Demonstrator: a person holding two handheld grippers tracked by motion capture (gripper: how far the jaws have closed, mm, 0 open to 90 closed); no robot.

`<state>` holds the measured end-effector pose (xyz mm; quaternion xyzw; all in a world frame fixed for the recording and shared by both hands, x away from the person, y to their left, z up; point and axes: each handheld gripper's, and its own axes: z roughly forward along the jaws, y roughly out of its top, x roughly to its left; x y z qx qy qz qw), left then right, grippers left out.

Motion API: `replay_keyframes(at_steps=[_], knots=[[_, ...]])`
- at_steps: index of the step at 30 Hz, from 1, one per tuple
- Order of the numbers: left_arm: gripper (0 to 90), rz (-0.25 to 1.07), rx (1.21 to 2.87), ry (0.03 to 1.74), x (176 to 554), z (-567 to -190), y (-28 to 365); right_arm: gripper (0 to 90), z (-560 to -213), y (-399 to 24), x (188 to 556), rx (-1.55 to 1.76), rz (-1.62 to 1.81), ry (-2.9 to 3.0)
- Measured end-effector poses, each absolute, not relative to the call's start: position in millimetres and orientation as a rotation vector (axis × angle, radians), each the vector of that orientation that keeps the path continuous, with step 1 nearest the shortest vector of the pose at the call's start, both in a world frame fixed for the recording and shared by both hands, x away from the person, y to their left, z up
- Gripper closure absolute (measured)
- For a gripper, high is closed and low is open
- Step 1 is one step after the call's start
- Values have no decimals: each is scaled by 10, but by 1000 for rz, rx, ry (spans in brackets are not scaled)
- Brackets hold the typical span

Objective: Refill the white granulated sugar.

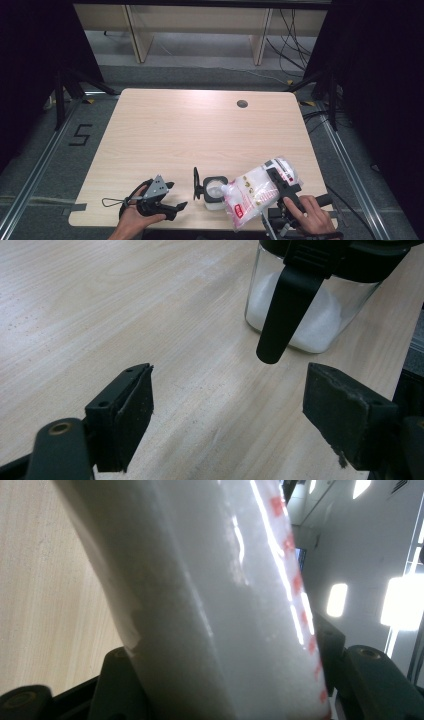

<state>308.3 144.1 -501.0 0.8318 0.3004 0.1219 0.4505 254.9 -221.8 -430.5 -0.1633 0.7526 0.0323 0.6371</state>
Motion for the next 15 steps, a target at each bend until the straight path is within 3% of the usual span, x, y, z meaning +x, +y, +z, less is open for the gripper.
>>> replay_keyframes(at_steps=[15], knots=[[198,308,2071,728,3089,-5004,1453,454,-4328,-2245,2553,-352,80,1732]])
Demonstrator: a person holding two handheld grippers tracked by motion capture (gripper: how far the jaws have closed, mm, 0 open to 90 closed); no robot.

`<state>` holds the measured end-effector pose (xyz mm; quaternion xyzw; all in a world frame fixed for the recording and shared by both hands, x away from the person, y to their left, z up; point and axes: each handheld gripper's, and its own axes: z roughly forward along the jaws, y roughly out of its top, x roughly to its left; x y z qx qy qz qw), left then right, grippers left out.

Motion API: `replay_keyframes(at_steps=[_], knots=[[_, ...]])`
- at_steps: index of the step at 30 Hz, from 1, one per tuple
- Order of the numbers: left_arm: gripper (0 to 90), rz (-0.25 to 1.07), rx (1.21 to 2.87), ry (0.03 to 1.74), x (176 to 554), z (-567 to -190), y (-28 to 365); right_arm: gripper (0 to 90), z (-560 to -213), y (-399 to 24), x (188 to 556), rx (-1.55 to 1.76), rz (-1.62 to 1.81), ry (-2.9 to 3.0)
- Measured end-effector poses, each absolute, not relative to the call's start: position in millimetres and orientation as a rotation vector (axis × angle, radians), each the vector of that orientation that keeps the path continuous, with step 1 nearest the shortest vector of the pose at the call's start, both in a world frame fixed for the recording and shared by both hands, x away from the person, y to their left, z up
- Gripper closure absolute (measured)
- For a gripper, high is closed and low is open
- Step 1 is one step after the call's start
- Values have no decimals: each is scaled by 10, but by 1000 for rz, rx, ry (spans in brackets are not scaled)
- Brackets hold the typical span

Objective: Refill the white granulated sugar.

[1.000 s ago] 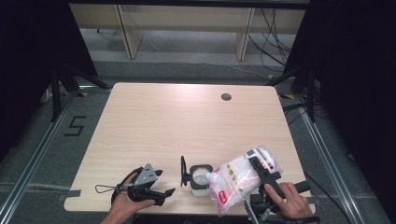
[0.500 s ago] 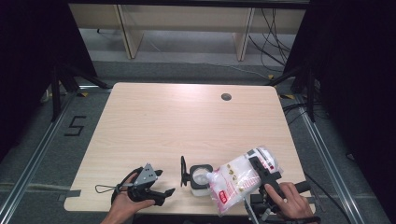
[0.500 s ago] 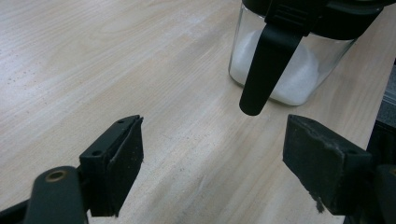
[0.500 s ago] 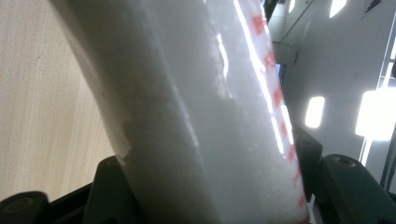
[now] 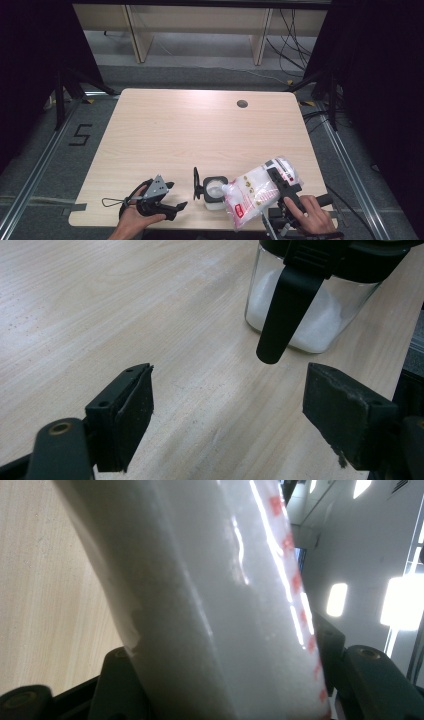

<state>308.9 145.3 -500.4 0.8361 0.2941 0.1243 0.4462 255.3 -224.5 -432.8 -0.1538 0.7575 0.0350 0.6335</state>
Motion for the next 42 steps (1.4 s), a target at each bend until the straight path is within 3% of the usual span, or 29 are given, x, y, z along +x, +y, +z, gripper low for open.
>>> replay_keyframes(at_steps=[42], knots=[[200,308,2063,735,3087,-5000,1454,455,-4272,-2245,2556,-391,54,1716]])
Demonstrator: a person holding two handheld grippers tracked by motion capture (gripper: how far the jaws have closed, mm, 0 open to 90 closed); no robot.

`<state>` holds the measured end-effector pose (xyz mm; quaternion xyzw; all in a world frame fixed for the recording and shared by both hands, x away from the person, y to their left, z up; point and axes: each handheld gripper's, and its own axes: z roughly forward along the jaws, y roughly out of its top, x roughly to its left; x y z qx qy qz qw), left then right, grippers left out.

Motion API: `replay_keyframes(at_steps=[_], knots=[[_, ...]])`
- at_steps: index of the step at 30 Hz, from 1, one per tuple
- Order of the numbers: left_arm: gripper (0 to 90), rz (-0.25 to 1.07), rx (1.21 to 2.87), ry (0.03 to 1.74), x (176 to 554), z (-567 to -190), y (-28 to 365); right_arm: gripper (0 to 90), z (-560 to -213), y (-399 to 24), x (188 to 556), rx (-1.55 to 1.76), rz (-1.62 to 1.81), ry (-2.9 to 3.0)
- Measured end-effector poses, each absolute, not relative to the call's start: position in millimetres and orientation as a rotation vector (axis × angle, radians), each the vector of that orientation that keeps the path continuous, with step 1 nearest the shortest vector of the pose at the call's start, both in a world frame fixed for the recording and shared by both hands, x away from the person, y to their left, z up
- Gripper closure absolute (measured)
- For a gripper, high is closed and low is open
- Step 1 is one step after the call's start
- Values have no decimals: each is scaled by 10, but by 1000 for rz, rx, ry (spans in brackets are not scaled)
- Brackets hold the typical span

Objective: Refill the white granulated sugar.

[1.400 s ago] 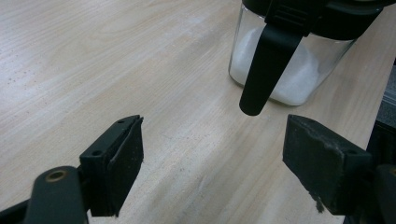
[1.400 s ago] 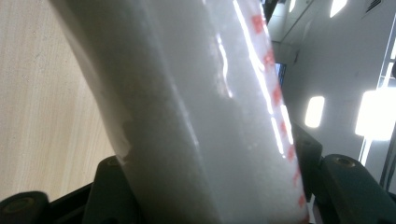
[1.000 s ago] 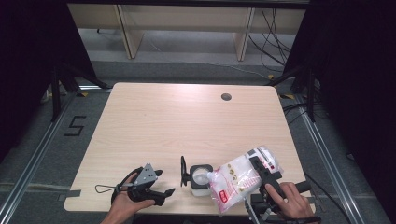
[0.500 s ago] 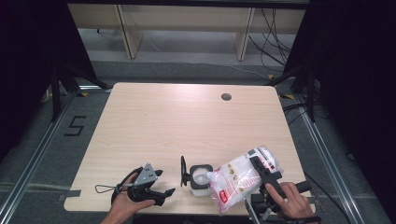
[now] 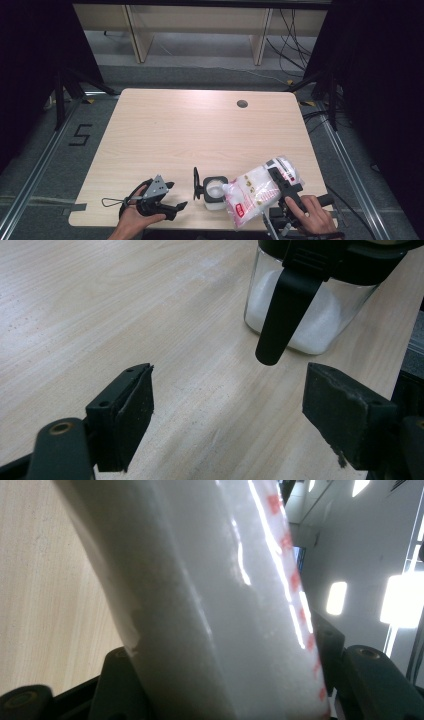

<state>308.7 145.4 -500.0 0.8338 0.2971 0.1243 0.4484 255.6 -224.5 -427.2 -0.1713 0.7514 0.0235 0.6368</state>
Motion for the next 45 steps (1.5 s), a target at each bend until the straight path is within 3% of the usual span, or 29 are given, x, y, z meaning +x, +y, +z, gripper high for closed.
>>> replay_keyframes(at_steps=[45], knots=[[203,305,2060,732,3087,-4996,1455,458,-4304,-2263,2558,-354,86,1722]])
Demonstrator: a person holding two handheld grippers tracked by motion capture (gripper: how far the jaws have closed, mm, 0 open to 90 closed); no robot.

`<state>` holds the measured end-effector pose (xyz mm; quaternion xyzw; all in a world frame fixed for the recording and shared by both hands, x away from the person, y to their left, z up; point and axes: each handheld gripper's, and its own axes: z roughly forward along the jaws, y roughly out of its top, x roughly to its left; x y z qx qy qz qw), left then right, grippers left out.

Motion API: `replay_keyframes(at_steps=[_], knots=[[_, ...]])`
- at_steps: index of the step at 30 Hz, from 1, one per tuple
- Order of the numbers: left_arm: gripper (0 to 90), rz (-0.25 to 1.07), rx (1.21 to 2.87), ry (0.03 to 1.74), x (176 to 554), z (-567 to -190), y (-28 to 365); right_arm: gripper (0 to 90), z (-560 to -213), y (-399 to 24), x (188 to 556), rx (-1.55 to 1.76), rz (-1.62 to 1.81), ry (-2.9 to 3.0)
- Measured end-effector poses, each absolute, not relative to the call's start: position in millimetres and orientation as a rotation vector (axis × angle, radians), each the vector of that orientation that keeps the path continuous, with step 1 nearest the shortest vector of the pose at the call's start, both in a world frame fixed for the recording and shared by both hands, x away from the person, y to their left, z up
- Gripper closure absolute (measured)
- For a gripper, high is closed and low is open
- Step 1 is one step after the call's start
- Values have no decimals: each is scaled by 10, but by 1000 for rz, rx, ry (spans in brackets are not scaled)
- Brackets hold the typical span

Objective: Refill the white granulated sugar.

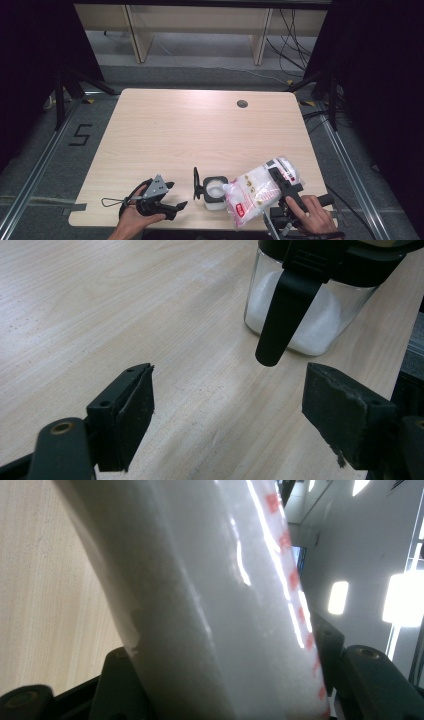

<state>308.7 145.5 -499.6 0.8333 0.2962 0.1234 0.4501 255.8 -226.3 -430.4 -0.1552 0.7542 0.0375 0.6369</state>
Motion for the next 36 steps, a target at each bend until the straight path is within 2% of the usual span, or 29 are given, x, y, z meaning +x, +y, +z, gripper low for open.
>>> replay_keyframes(at_steps=[36], knots=[[204,319,2059,712,3096,-4997,1451,459,-4276,-2228,2546,-403,71,1710]])
